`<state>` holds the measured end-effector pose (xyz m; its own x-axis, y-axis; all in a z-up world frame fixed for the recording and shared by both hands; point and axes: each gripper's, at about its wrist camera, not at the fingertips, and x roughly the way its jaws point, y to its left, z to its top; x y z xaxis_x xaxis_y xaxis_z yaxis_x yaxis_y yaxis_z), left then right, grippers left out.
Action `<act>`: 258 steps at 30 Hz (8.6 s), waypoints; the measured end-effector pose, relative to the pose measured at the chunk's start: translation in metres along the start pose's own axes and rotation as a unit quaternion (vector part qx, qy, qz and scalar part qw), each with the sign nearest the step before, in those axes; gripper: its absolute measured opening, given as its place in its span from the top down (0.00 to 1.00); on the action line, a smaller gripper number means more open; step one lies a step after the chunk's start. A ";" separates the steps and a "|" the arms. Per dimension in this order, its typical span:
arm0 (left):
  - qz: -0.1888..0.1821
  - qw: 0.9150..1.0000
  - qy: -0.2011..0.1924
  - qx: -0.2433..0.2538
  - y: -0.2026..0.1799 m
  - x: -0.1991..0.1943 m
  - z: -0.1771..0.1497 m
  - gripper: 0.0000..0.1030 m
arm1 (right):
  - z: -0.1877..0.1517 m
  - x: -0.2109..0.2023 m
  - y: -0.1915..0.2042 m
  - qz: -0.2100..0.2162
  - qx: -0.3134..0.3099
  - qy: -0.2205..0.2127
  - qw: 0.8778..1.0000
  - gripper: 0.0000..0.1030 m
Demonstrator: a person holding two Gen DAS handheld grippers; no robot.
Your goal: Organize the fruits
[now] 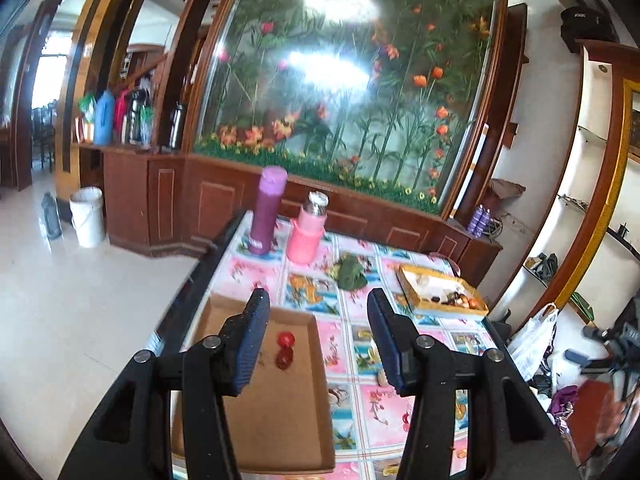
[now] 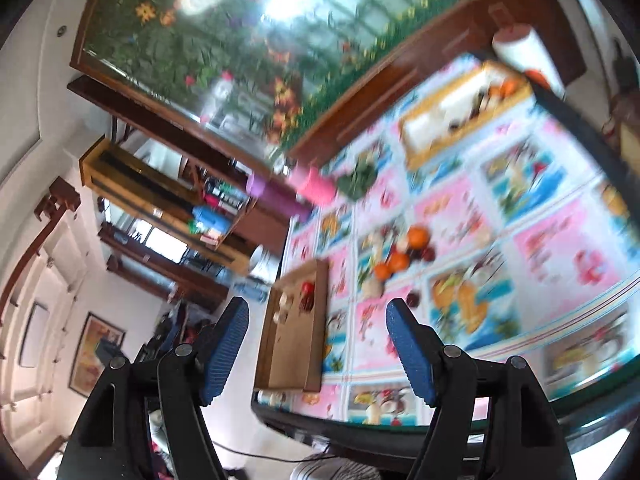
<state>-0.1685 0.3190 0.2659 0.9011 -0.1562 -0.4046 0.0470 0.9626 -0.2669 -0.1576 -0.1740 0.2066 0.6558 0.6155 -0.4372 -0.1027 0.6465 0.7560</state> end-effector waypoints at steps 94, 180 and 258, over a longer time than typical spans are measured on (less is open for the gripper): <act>0.028 0.978 0.198 -0.065 0.006 0.188 -0.144 0.71 | -0.082 0.232 -0.013 -0.142 -0.301 0.120 0.935 0.74; 0.100 0.977 0.159 0.096 -0.112 0.158 -0.166 0.36 | -0.107 0.136 -0.076 -0.197 -0.191 -0.033 0.961 0.25; 0.162 0.969 0.183 -0.044 0.070 0.167 -0.143 0.73 | -0.092 0.230 0.033 -0.115 -0.321 0.097 0.935 0.75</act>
<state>-0.0765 0.3286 0.0541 0.6477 0.0668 -0.7590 -0.2644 0.9539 -0.1417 -0.0791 0.0301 0.0867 0.5735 0.4576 -0.6795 -0.4457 0.8702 0.2100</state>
